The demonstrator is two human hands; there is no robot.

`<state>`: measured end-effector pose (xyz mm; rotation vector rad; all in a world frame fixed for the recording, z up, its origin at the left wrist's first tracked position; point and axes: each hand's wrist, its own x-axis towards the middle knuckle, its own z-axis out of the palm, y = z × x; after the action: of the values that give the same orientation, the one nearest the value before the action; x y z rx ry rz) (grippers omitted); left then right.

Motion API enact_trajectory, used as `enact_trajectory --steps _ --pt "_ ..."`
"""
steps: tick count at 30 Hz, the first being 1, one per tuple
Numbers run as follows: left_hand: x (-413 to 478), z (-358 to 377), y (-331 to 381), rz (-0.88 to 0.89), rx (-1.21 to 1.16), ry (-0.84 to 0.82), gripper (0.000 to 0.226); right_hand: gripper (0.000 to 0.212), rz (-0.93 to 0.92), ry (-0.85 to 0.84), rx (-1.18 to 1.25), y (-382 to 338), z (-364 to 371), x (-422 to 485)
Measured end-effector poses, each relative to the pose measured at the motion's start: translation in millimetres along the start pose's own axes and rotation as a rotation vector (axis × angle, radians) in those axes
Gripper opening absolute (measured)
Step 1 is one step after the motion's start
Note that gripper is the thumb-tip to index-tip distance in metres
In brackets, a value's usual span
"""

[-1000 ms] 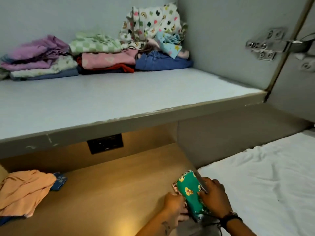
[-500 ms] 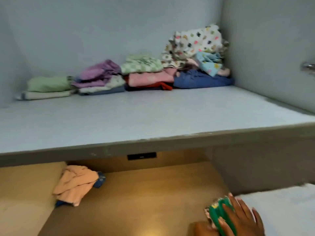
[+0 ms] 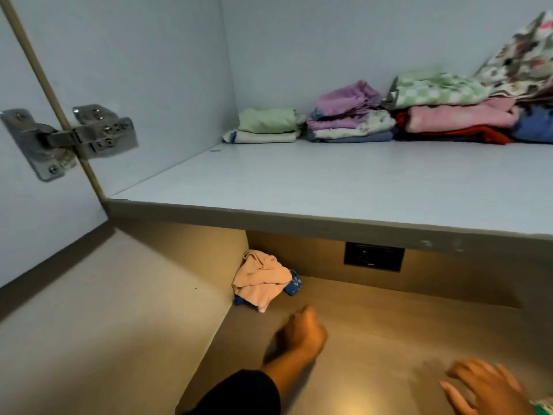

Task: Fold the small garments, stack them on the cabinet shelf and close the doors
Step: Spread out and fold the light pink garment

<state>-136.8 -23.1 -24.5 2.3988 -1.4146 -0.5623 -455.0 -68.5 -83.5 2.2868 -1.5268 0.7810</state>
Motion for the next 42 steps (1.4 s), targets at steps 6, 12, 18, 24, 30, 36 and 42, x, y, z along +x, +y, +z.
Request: enact_trajectory --steps 6,12,18,24,30,36,42 --pt "57 -46 -86 0.082 0.399 0.101 0.054 0.031 -0.070 -0.494 0.203 -154 -14 46" --pt "93 -68 -133 0.237 0.697 0.034 0.054 0.034 -0.169 -0.738 0.272 -236 5 97" --pt "103 -73 -133 0.271 0.680 0.022 0.052 0.034 -0.095 -0.723 0.295 -266 14 117" --pt "66 -65 -94 0.433 0.145 0.131 0.020 0.051 0.024 -0.727 0.274 -238 -10 103" --pt "33 -46 -68 0.523 -0.254 -0.039 0.020 0.078 -0.020 -0.671 0.378 -233 -5 95" --pt "10 -46 -53 0.499 -0.351 -0.119 0.013 0.014 0.024 -0.379 0.518 -204 -16 90" --pt "-5 -27 -55 0.392 -0.388 -0.209 0.022 0.010 0.052 -0.613 0.635 -166 -57 81"
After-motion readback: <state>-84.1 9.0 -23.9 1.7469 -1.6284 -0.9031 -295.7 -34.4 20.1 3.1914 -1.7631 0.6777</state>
